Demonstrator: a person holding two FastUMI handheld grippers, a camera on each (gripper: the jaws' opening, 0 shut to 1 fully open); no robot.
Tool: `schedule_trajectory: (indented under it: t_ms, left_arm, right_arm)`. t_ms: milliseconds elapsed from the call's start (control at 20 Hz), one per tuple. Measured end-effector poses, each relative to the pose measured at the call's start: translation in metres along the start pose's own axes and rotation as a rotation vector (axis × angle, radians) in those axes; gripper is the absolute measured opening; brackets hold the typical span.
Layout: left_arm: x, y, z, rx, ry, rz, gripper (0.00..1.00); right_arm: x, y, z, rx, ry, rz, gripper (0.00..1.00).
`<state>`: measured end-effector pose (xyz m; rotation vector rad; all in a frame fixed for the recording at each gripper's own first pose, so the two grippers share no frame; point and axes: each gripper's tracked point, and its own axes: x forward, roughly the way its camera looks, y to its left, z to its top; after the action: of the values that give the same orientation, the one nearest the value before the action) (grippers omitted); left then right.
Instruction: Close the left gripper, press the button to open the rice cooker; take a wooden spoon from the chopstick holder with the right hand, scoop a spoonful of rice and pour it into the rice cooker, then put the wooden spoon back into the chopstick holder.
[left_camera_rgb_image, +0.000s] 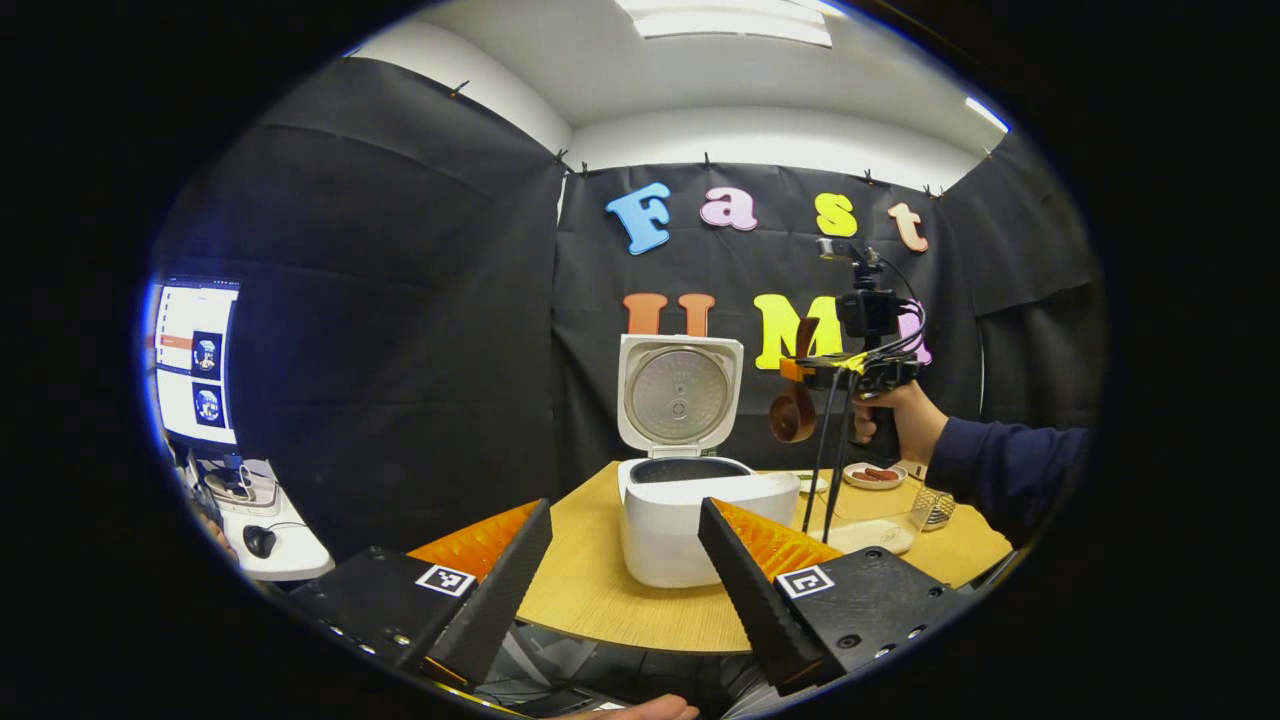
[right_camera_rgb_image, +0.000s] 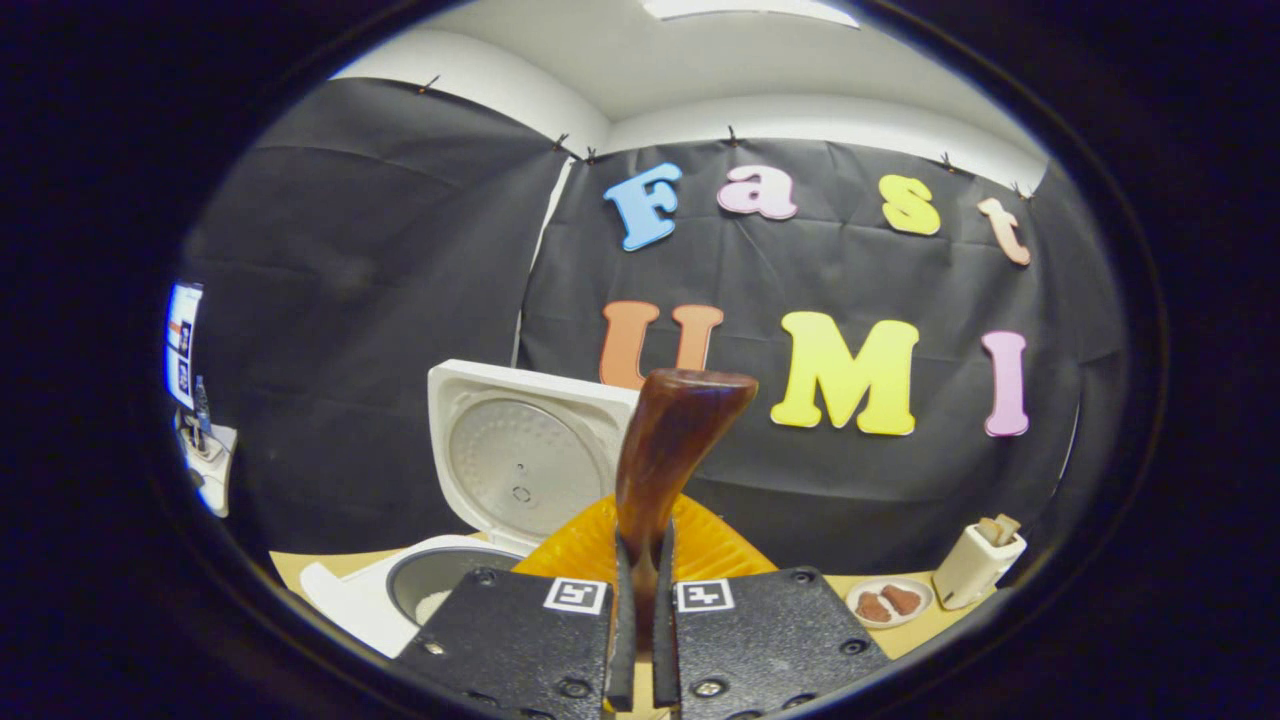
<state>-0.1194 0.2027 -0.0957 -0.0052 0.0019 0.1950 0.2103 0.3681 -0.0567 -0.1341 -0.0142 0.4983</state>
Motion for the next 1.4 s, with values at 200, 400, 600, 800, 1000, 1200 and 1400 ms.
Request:
schedule_trajectory:
  t_ms: [200, 400, 600, 800, 1000, 1200, 1400]
  left_arm:
    - [0.002, -0.003, 0.003, 0.011, -0.002, -0.017, 0.94]
    - [0.004, -0.007, 0.005, 0.010, -0.006, -0.046, 0.94]
    - [0.005, -0.012, 0.007, 0.016, -0.010, -0.068, 0.94]
    - [0.014, -0.025, 0.011, 0.003, -0.019, -0.084, 0.94]
    - [0.017, -0.033, 0.011, -0.013, -0.020, -0.101, 0.94]
    - [0.017, -0.037, 0.006, -0.009, -0.013, -0.108, 0.94]
    - [0.015, -0.039, 0.005, -0.003, -0.010, -0.122, 0.94]
  right_arm:
    - [-0.024, -0.048, 0.000, 0.035, -0.007, -0.044, 0.12]
    - [-0.049, -0.098, -0.006, 0.047, -0.002, -0.103, 0.12]
    - [-0.070, -0.138, -0.014, 0.051, 0.011, -0.149, 0.12]
    - [-0.088, -0.172, -0.026, 0.059, 0.020, -0.189, 0.12]
    - [-0.104, -0.200, -0.049, 0.098, 0.061, -0.228, 0.13]
    - [-0.126, -0.231, -0.064, 0.131, 0.067, -0.285, 0.13]
    - [-0.145, -0.262, -0.088, 0.146, 0.089, -0.344, 0.13]
